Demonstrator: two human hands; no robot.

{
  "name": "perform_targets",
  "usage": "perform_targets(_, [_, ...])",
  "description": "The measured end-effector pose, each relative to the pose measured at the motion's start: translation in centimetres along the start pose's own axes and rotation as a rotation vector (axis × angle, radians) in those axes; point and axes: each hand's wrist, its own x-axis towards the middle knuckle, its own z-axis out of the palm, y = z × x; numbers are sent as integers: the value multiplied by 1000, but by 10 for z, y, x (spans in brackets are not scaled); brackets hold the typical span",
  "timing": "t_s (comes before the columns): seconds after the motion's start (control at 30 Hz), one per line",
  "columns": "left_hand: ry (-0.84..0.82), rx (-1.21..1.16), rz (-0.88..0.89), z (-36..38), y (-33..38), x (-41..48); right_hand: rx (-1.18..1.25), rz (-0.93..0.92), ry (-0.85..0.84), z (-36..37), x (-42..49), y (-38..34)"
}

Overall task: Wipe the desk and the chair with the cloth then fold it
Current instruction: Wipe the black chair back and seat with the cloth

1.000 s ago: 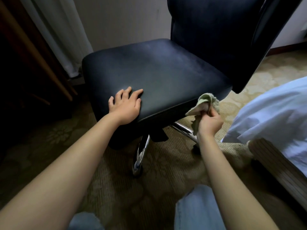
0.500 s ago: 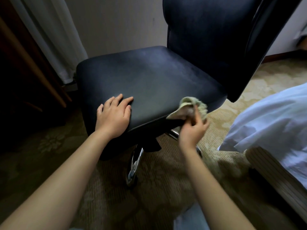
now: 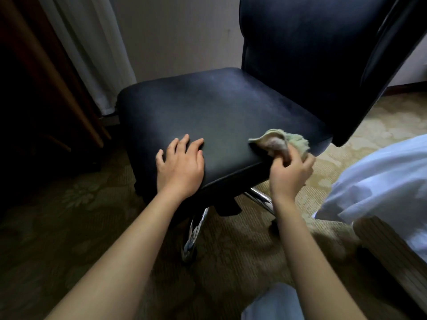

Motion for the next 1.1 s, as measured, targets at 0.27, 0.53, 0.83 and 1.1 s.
perform_targets(0.27, [0, -89, -91, 7, 31, -11, -252, -435, -433, -32, -18, -24])
perform_targets(0.53, [17, -773, -80, 15, 80, -32, -138, -367, -293, -48, -67, -22])
perform_targets(0.83, [-58, -1020, 93, -14, 42, -8, -270, -257, -192, -64, -23, 7])
perform_targets(1.1, [91, -204, -133, -32, -111, 51, -319, -45, -45, -72, 27, 23])
